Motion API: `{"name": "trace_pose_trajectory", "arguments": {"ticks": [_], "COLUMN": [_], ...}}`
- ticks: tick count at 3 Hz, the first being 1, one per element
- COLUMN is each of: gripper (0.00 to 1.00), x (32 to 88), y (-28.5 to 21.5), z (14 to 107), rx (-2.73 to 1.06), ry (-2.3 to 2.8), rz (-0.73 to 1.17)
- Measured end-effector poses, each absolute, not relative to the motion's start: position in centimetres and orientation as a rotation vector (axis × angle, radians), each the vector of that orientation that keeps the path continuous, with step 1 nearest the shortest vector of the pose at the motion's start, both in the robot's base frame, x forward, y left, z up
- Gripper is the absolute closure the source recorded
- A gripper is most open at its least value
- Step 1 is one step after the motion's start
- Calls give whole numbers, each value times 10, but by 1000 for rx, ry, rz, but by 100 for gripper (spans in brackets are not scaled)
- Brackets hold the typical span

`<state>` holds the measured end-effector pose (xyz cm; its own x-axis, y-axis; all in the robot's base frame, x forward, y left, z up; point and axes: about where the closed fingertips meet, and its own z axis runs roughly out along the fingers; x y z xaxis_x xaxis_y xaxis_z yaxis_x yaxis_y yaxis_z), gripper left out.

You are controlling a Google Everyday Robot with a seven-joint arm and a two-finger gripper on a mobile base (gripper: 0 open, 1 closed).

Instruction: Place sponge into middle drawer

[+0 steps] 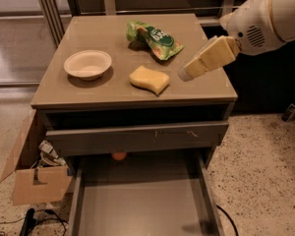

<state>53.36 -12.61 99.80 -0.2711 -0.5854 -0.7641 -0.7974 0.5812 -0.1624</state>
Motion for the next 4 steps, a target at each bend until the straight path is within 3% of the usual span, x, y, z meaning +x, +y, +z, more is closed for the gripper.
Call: {"name": "trace_pose_trajectory", "arguments": {"ticks": [1, 4], "gripper": [0, 0], "x": [560, 578], "y": [-93, -78], "z": [988, 982], "rx": [-1237, -1265], "ry": [1923, 1920], "rz": [294, 308]}}
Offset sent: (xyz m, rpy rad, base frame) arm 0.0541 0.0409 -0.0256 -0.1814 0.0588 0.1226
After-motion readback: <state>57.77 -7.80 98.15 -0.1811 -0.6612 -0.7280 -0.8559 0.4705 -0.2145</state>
